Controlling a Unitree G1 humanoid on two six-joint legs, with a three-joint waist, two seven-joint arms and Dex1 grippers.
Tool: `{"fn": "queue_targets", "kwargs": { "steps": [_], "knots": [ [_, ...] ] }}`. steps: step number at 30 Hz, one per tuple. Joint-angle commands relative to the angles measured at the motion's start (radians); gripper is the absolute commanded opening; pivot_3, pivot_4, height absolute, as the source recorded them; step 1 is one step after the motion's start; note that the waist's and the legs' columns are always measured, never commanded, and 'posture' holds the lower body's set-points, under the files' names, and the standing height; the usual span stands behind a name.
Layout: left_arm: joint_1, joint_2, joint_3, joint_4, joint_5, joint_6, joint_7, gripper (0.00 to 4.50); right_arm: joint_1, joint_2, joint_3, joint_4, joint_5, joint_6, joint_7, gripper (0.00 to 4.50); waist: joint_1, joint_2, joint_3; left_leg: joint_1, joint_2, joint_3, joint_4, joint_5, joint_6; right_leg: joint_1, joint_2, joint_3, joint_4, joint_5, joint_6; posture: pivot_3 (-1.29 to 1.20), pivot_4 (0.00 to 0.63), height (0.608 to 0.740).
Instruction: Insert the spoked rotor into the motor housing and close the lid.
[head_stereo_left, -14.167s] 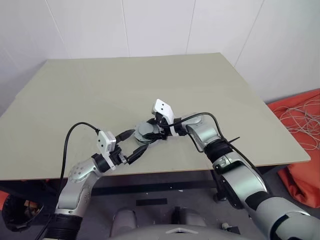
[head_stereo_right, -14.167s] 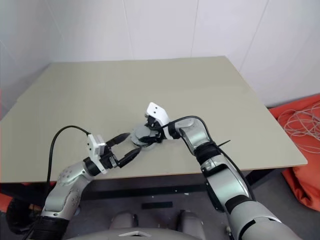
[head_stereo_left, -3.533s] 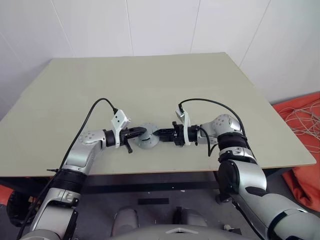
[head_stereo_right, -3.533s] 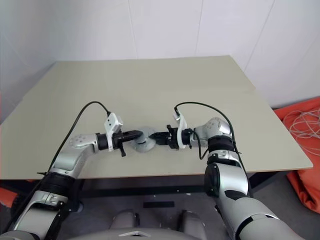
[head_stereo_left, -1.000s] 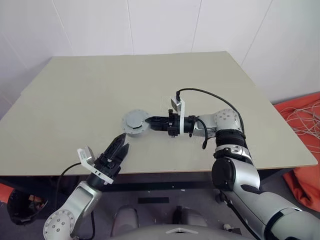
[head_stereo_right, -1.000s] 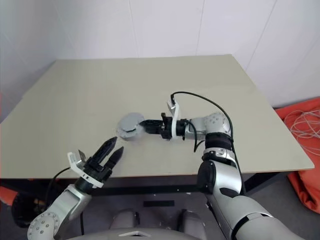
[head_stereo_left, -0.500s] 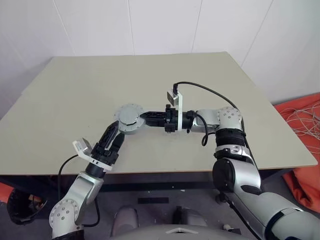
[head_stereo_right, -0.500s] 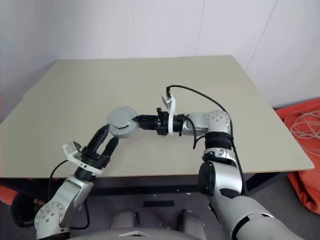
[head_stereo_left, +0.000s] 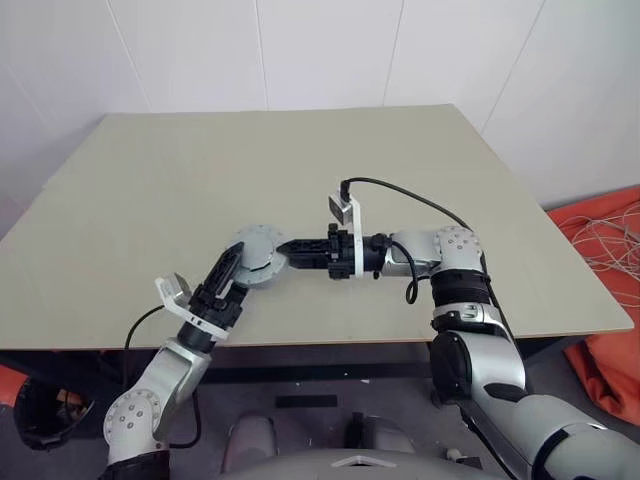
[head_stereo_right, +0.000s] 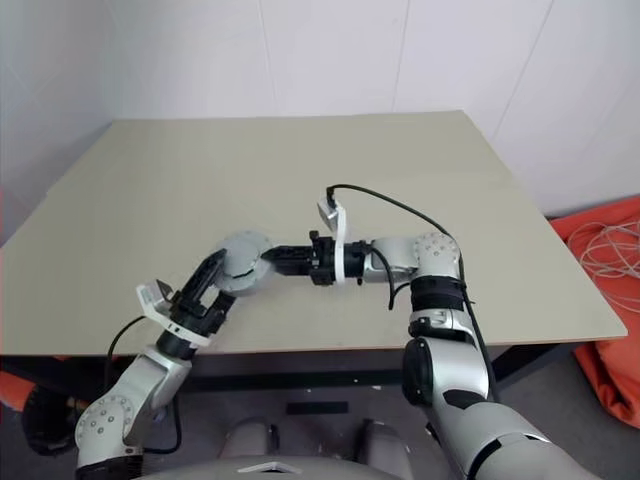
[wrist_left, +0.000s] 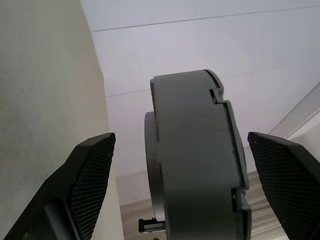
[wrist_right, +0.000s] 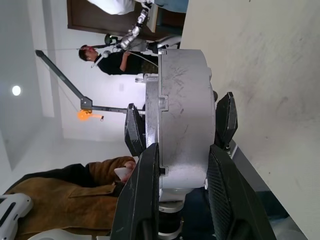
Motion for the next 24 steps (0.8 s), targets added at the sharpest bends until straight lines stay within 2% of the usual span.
{"fn": "queue_targets", "kwargs": {
  "steps": [1,4,9,10,24],
  "knots": [
    [-0.014,0.013,-0.007,-0.004,-0.012,0.021,-0.019,4.50,-0.011,0.001,-0.007,-0.048,0.100,0.004,-0.016,1.09,0.000,0.000,0.000,0.000,0.000,0.000,0.000,0.000,0.000,0.000,0.000,0.000,0.000,0.000,0.000,0.00,0.000,0.740],
    [-0.014,0.018,-0.007,0.001,-0.017,0.033,-0.018,3.93,-0.009,0.001,-0.006,-0.049,0.116,0.004,-0.035,1.09,0.000,0.000,0.000,0.000,0.000,0.000,0.000,0.000,0.000,0.000,0.000,0.000,0.000,0.000,0.000,0.00,0.000,0.740],
    [-0.007,0.021,-0.004,-0.003,-0.023,0.044,-0.023,2.35,-0.010,0.005,-0.011,-0.046,0.126,0.004,-0.056,1.09,0.000,0.000,0.000,0.000,0.000,0.000,0.001,0.000,0.000,0.000,0.000,0.000,0.000,0.000,0.001,0.00,0.000,0.740],
    [-0.003,0.023,-0.005,-0.006,-0.027,0.048,-0.022,2.16,-0.009,0.007,-0.012,-0.045,0.127,0.004,-0.059,1.09,0.000,-0.001,0.000,0.000,0.000,0.000,0.001,0.000,0.000,0.000,0.000,0.000,0.000,0.000,0.001,0.00,0.000,0.740],
    [0.021,0.020,-0.003,-0.030,-0.058,0.042,-0.017,2.16,0.000,0.014,-0.012,-0.050,0.118,0.002,-0.072,1.09,0.000,-0.001,-0.001,0.000,0.000,0.000,0.002,0.000,0.000,0.001,0.000,0.000,0.001,0.001,0.001,0.00,0.000,0.740]
  ]
}}
